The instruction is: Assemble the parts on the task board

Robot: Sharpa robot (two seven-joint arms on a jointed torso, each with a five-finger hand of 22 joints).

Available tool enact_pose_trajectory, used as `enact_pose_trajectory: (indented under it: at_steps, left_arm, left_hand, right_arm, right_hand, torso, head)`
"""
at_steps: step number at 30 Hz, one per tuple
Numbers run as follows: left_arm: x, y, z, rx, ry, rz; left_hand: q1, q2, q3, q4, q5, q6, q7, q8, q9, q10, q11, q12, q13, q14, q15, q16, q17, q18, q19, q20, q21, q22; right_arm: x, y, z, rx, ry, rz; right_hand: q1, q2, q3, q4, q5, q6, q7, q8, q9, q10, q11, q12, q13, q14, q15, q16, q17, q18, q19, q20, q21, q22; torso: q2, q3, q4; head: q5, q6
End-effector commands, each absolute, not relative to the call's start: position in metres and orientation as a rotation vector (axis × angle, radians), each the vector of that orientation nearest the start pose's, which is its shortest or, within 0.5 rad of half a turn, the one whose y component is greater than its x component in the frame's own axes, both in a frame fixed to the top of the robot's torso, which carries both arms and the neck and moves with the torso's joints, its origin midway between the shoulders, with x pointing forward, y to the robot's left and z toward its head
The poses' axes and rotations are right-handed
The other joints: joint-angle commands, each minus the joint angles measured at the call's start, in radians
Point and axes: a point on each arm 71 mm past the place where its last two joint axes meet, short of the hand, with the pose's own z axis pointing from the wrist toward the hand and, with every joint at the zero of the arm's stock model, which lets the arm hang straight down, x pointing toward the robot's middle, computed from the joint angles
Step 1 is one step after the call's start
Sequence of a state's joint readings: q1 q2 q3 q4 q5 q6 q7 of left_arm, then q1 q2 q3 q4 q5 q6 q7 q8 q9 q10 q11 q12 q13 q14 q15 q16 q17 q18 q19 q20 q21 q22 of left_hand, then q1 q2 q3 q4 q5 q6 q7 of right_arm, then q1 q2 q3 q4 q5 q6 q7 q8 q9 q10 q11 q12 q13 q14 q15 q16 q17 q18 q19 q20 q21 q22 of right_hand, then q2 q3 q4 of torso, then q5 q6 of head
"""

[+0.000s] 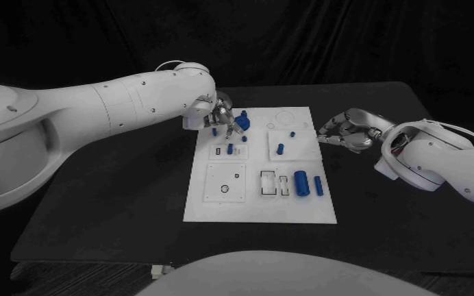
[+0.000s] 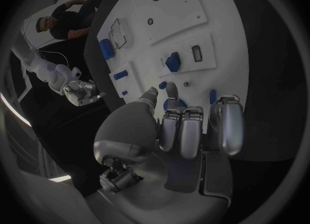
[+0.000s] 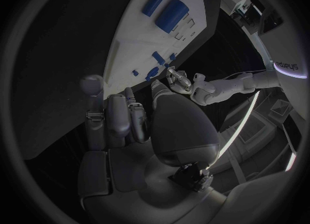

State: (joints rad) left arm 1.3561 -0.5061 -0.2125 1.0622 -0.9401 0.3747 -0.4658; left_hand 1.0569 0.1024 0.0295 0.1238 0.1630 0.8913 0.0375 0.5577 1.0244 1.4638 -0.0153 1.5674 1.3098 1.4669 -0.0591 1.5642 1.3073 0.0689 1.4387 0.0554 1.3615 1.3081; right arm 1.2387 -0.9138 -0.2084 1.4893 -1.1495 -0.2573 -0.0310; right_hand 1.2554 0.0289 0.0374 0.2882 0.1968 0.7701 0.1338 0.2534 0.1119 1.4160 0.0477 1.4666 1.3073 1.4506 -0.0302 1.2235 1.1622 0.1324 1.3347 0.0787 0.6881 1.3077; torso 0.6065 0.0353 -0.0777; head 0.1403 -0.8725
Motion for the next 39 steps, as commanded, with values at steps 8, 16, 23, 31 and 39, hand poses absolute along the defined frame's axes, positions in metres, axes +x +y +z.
enact_pose_trajectory:
  at_steps: [8, 16, 23, 31, 39]
  left_arm:
    - [0.542, 0.182, -0.240, -0.063, 2.584, -0.212]
    - [0.539, 0.183, -0.244, -0.048, 2.602, -0.189]
    - [0.536, 0.183, -0.245, -0.040, 2.607, -0.194]
    - [0.534, 0.179, -0.248, -0.032, 2.609, -0.209]
    - [0.532, 0.175, -0.251, -0.025, 2.611, -0.227]
  left_hand:
    - [-0.005, -0.004, 0.006, 0.005, 0.014, 0.003, 0.000, -0.014, 0.007, 0.107, -0.009, 0.003, 0.261, 0.104, -0.008, 0.007, 0.264, -0.014, -0.004, -0.009, 0.000, 0.191]
    - [-0.023, -0.011, 0.005, 0.018, 0.006, 0.023, 0.004, -0.079, -0.014, 0.107, -0.006, 0.003, 0.261, 0.104, -0.007, 0.007, 0.264, -0.013, -0.008, -0.008, -0.007, 0.188]
    - [-0.027, -0.013, 0.013, 0.020, 0.005, 0.054, 0.009, -0.159, -0.054, 0.107, -0.002, 0.003, 0.261, 0.104, -0.002, 0.007, 0.264, -0.013, -0.009, -0.005, -0.009, 0.188]
    - [-0.023, -0.014, 0.021, 0.016, 0.013, 0.070, 0.012, -0.205, -0.081, 0.107, 0.001, 0.003, 0.261, 0.104, 0.000, 0.007, 0.264, -0.012, -0.009, -0.002, -0.010, 0.188]
    - [-0.018, -0.014, 0.029, 0.010, 0.025, 0.077, 0.014, -0.233, -0.098, 0.107, 0.003, 0.003, 0.261, 0.104, 0.001, 0.007, 0.264, -0.012, -0.010, -0.001, -0.012, 0.187]
  right_arm:
    - [0.471, -0.250, -0.236, 0.077, 1.923, 0.685]
    - [0.471, -0.251, -0.236, 0.079, 1.926, 0.681]
    - [0.471, -0.251, -0.237, 0.080, 1.929, 0.678]
    - [0.472, -0.251, -0.238, 0.081, 1.931, 0.676]
    - [0.472, -0.251, -0.238, 0.082, 1.935, 0.674]
  right_hand:
    - [-0.006, 0.007, -0.007, -0.001, 0.007, 0.006, 0.001, 0.002, -0.002, 0.000, 0.001, -0.002, 0.085, 0.004, 0.006, 0.001, -0.003, 0.012, 0.003, 0.003, -0.006, 0.047]
    - [-0.005, 0.007, -0.007, -0.001, 0.008, 0.006, 0.001, 0.002, -0.002, -0.001, 0.001, -0.002, 0.085, 0.004, 0.006, 0.000, -0.003, 0.013, 0.003, 0.003, -0.009, 0.046]
    - [-0.005, 0.007, -0.007, -0.001, 0.008, 0.006, 0.001, 0.002, -0.002, -0.001, 0.001, -0.002, 0.085, 0.004, 0.006, 0.000, -0.003, 0.013, 0.003, 0.003, -0.009, 0.046]
    - [-0.004, 0.008, -0.006, -0.002, 0.010, 0.005, 0.002, 0.002, -0.002, -0.002, 0.001, -0.003, 0.084, 0.003, 0.006, -0.001, -0.005, 0.013, 0.002, 0.003, -0.011, 0.045]
    - [-0.004, 0.009, -0.006, -0.002, 0.010, 0.005, 0.002, 0.001, -0.003, -0.003, 0.002, -0.003, 0.083, 0.003, 0.006, -0.002, -0.005, 0.013, 0.002, 0.003, -0.013, 0.045]
  torso:
    - [-0.001, 0.0012, 0.0020]
    - [0.000, 0.0003, 0.0016]
    - [0.000, 0.0004, 0.0007]
    - [-0.001, 0.0010, 0.0016]
    - [-0.002, 0.0016, 0.0044]
  head:
    - [-0.004, 0.000]
    - [-0.004, 0.000]
    - [0.002, 0.000]
    - [0.003, 0.000]
    - [0.000, 0.000]
